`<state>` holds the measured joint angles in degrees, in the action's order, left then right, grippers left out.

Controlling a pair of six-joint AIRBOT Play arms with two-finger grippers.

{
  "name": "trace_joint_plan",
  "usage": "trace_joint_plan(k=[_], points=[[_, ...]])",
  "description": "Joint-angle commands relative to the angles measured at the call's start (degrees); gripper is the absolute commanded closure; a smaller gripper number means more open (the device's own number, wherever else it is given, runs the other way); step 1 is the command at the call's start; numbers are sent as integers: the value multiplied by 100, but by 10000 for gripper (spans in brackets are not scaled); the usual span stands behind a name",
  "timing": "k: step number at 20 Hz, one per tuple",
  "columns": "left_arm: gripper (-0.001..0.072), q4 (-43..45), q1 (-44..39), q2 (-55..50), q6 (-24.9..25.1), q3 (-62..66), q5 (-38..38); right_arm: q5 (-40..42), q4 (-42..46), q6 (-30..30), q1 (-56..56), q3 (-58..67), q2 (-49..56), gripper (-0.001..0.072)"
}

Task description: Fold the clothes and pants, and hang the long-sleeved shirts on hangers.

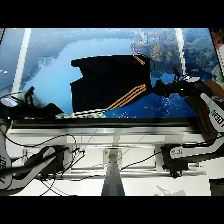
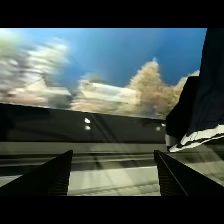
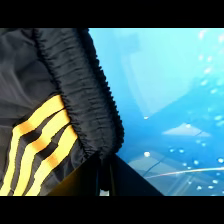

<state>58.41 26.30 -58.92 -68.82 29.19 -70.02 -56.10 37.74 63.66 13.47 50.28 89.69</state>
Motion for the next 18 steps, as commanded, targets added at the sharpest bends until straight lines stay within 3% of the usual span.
trace_joint_plan(k=[1, 5, 8, 10, 11, 12, 14, 15, 18], points=[[124, -901, -22, 4, 678, -579, 42, 13, -4, -435, -2, 2, -7, 673], [125, -1687, -413, 4, 1294, -933, 326, 17, -2, -446, -2, 2, -7, 673], [137, -1784, -1029, 4, 1290, -944, 1196, 15, -2, -446, -2, 2, -4, 673], [354, -1864, -1558, 4, 1276, -944, 1770, -9, -2, -455, -7, 2, -7, 673], [525, -1862, -1847, 4, 1270, -942, 2015, -20, 7, -538, -35, 2, -20, 673], [620, -1864, -2103, 4, 1270, -942, 2273, -33, 9, -678, -85, 2, -50, 674], [639, -1899, -2435, 4, 1266, -931, 2697, -35, 87, -765, -267, 2, -227, 674], [701, -2004, -2492, 4, 1268, -907, 2789, -35, 173, -765, -378, 2, -398, 674], [701, -2055, -2352, 13, 1268, -428, 2597, -149, 595, -763, -629, 92, -1134, 674]])
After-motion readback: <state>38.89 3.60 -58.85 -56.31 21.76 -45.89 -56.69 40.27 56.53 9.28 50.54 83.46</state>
